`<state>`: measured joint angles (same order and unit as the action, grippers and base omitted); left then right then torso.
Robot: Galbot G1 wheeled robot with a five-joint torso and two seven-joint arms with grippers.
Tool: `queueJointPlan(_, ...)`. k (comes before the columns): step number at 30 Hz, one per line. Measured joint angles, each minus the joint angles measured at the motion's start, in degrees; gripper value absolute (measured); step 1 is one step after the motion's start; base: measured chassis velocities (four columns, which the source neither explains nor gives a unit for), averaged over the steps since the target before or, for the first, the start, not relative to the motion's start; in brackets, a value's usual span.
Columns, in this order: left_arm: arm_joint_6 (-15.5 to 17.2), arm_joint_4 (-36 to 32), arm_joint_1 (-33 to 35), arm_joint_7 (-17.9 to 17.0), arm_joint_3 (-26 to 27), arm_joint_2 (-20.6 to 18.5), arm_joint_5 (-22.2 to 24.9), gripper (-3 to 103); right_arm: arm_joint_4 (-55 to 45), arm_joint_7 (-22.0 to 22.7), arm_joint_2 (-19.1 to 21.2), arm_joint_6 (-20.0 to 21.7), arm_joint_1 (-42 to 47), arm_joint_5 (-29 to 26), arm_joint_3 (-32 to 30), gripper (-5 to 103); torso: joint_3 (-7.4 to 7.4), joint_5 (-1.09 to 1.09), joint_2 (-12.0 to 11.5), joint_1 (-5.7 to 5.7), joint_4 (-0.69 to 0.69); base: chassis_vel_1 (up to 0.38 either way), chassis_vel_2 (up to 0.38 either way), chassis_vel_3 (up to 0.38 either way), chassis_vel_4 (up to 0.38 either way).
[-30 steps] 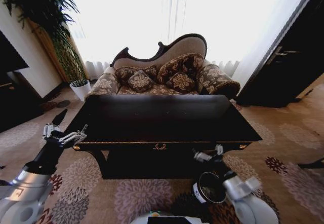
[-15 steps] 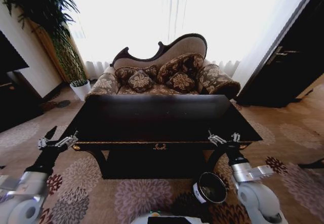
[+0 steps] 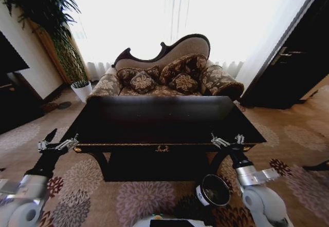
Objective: Move to the front of the table and place the trash on the table into the trash bin.
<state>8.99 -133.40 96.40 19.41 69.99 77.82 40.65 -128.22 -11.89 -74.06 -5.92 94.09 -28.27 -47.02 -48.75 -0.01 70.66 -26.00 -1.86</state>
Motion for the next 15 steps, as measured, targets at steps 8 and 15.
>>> queueJointPlan(8, -0.49, 0.02, 0.38, 0.64, -0.18, -0.32, -0.18, 100, 0.18, -0.53, -0.04, -0.18, 0.53, -0.06, -0.84, 100, -0.01, 0.00, -0.01, -0.01, 0.00, 0.004, -0.008, -0.006, 0.004)
queueJointPlan(15, -0.75, 0.22, 0.44, 1.14, -0.47, -0.45, -0.52, 100, 0.45, -0.91, 0.05, -0.31, 0.48, -0.08, -1.00, 100, -0.01, 0.00, -0.02, -0.03, 0.00, 0.086, -0.103, -0.105, 0.094)
